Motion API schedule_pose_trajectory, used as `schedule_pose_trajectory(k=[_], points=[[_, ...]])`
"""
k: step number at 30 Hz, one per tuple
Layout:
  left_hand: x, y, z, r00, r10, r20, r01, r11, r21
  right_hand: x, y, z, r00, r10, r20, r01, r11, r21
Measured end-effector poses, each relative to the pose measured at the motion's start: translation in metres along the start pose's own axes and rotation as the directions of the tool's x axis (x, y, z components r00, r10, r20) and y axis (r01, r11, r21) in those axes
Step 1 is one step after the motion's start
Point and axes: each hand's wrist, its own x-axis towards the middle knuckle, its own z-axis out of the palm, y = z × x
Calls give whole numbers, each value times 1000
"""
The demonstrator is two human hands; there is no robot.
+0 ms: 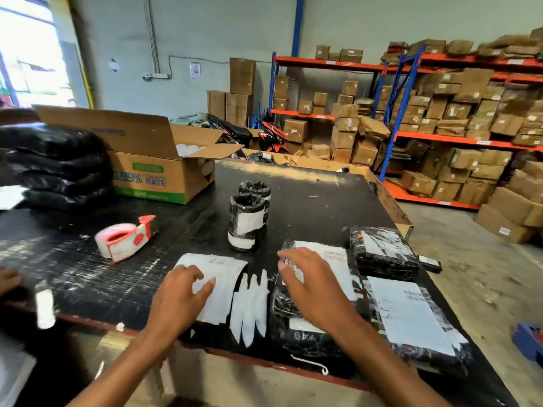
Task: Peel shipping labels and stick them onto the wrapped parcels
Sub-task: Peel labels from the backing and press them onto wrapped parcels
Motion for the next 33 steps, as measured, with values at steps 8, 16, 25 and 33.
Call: schedule_pose_trajectory(k=[8, 16, 25, 33], points=[[16, -47, -5, 946, -325, 11, 321, 927, -194, 42, -43, 105, 875, 212, 436, -113, 964, -242], [30, -51, 10, 877, -463, 128, 474, 791, -386, 36, -33, 130, 882, 272, 384, -187, 951, -245], [32, -57, -18, 974, -219, -57, 191, 930, -314, 34, -26, 126, 921, 172, 350, -128, 981, -145], [19, 0, -71, 987, -159, 31, 128, 648, -751, 34, -41, 84, 961, 177, 215, -269, 785, 558]])
